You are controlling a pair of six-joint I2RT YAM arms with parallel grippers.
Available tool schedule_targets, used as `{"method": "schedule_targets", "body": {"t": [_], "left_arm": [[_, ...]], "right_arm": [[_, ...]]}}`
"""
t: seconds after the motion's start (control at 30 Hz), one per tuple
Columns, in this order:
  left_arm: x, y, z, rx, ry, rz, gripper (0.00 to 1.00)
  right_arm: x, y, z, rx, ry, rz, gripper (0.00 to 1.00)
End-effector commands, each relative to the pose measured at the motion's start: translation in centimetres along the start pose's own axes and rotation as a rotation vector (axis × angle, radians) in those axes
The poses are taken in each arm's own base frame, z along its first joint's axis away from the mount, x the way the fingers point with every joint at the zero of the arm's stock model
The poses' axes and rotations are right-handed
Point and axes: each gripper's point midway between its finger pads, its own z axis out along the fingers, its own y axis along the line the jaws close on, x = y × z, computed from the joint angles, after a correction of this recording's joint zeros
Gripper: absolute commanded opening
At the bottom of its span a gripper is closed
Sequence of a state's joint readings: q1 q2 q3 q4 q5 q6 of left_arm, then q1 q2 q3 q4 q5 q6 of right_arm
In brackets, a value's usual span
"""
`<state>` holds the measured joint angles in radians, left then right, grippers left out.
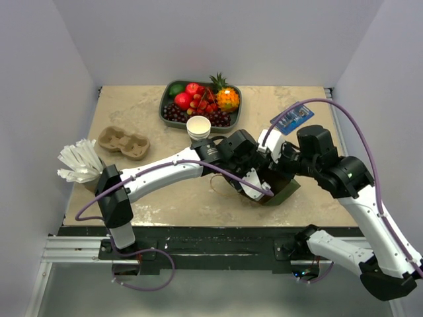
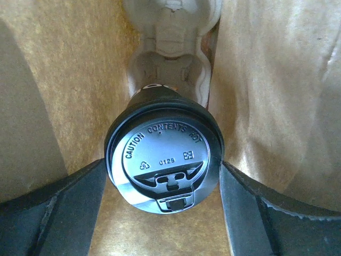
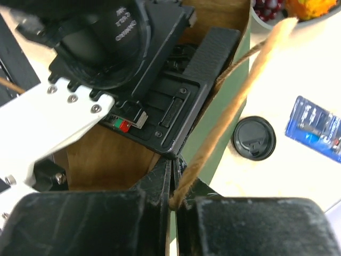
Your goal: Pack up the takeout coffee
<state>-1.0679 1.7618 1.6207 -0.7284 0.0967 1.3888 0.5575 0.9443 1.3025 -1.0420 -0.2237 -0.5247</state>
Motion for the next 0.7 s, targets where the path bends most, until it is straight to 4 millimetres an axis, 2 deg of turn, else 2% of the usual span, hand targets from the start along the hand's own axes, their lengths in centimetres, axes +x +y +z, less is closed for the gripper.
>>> {"method": "schedule_targets", "body": {"t": [0.0,0.1,0.23,0.3,0.43,0.53,0.57,0.6,0.67], "left_arm": [[-1.3,0.3,0.7,-0.032,-0.043,-0.03,0.0],[-1.3,0.6,0.8,-0.05,-0.046,-0.037,0.0],[-1.6,0.4,1.2,-0.045,-0.058,-0.044,0.0],[-1.8,0.4,1.3,-0.049,-0.068,-0.051,0.0],[-2.2,0.5,1.5,-0.061,-0.092,-0.056,0.0],[-2.4,0.3,1.7,-0.063,-0.103,-0.043,0.0],[-2.4,0.1,1.9,-0.057,-0.105,-0.042,0.0],[-2.3,0.0,2.1,-0.052,-0.104,-0.04,0.0],[-2.3,-0.1,2.3,-0.046,-0.098,-0.03,0.0]], "right_arm": [[-3.3,-1.8,-0.1,0.07,-0.087,0.054,0.13],[-2.9,-1.9,-0.3,0.067,-0.033,0.092,0.23],[-2.6,-2.0,-1.4,0.087,0.007,0.142,0.27],[-2.4,-2.1,-1.7,0.098,0.011,0.147,0.35],[-2.9,-2.8,-1.7,0.116,0.005,0.175,0.37],[-3.8,-3.6,-1.8,0.129,-0.018,0.179,0.18],[-4.2,-3.6,-1.5,0.113,-0.029,0.18,0.07],[-4.4,-3.6,-1.4,0.103,-0.034,0.179,0.02],[-4.8,-3.3,-1.2,0.075,-0.046,0.177,0.0]]}}
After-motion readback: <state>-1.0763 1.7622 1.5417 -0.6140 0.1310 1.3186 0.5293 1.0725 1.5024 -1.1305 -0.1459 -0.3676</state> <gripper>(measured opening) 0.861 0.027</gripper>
